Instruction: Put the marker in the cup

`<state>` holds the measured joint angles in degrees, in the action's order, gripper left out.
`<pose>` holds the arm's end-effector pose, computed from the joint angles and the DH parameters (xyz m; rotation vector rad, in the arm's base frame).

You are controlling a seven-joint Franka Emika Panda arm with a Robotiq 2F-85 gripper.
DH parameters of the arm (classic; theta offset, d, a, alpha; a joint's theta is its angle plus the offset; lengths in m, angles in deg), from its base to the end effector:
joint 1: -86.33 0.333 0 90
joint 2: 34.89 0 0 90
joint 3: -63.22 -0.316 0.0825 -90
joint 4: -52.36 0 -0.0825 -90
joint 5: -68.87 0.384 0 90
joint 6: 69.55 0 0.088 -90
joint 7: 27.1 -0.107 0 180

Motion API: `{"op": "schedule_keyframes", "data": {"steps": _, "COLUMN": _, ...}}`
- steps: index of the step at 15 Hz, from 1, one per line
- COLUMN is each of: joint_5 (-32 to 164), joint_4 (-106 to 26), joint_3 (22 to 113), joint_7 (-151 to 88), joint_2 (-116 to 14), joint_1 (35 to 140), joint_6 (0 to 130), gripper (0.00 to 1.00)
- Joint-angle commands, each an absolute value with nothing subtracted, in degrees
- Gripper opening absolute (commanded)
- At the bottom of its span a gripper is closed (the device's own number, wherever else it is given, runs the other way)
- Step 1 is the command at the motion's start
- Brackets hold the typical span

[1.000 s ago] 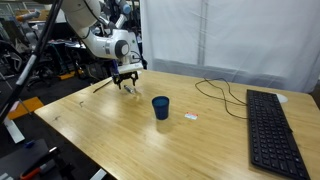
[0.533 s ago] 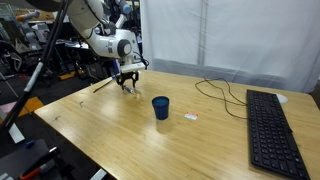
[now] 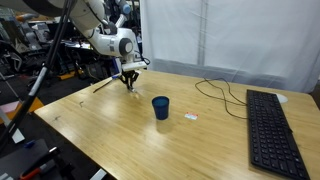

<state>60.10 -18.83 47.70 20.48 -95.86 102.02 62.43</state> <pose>0.6680 0.3389 0.1275 -2.3748 -1.8772 -0.0751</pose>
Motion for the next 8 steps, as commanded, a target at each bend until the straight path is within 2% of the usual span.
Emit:
{"op": "schedule_keyframes", "data": {"steps": 1, "joint_5": 59.7, "joint_4": -16.4, "joint_3": 47.9, "joint_7": 20.9, "joint_2": -97.1, "joint_1": 102.6, "joint_6": 60.1, "gripper": 0.04}}
{"op": "schedule_keyframes", "data": {"steps": 8, "joint_5": 60.6, "joint_4": -23.3, "joint_3": 47.3, "joint_7": 20.4, "joint_2": -91.3, "joint_1": 100.5, "joint_6": 64.1, "gripper": 0.05}}
